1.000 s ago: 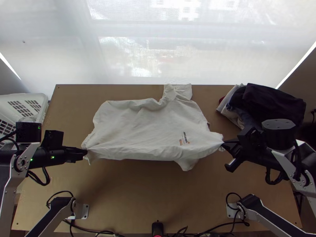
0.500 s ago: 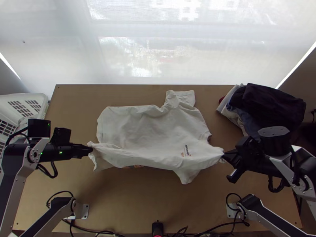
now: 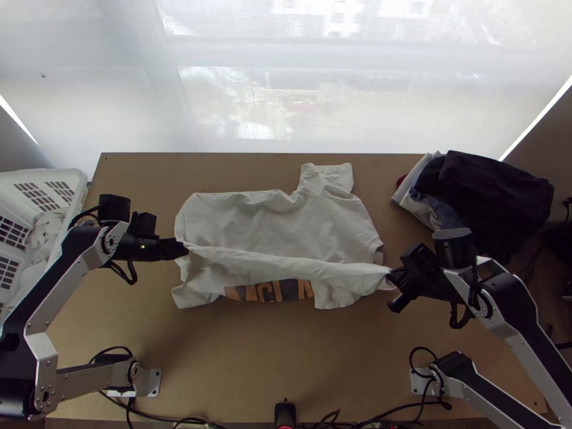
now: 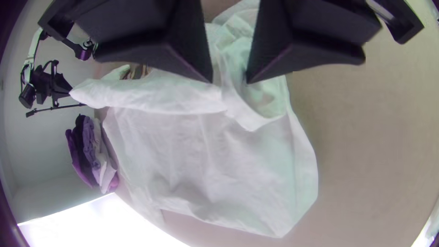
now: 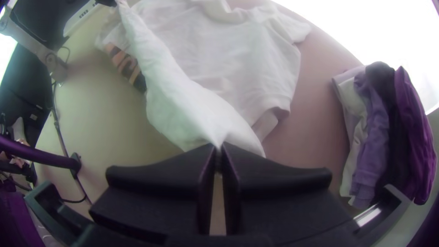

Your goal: Fold the t-shirt

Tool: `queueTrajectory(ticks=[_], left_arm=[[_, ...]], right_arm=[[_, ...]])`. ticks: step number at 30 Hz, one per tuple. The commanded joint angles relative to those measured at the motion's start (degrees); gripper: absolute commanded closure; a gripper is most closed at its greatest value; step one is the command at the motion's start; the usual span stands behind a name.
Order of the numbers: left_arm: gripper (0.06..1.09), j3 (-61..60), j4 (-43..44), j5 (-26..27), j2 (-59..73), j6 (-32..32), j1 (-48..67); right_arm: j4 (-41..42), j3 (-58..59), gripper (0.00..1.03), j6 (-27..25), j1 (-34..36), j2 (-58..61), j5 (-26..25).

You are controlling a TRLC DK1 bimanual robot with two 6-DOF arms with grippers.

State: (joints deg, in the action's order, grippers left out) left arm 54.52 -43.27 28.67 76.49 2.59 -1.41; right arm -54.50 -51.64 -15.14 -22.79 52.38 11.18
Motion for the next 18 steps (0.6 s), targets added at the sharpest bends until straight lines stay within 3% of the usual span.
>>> queueTrajectory(ticks=[1, 12, 18], left_arm=[[0.33, 0.1, 1.6, 0.0, 4.4, 0.2, 2.3], [0.29, -0.6, -5.2, -2.6, -8.2, 1.1, 7.2], [0.29, -3.0, -9.0, -13.2, -15.2, -3.7, 10.3]], right_arm=[[4.6, 3.4, 1.00, -1.1, 3.3, 2.4, 0.0], [5.5, 3.3, 1.00, -0.4, 3.4, 2.4, 0.1], [5.6, 3.0, 1.00, 0.3, 3.4, 2.4, 0.2]])
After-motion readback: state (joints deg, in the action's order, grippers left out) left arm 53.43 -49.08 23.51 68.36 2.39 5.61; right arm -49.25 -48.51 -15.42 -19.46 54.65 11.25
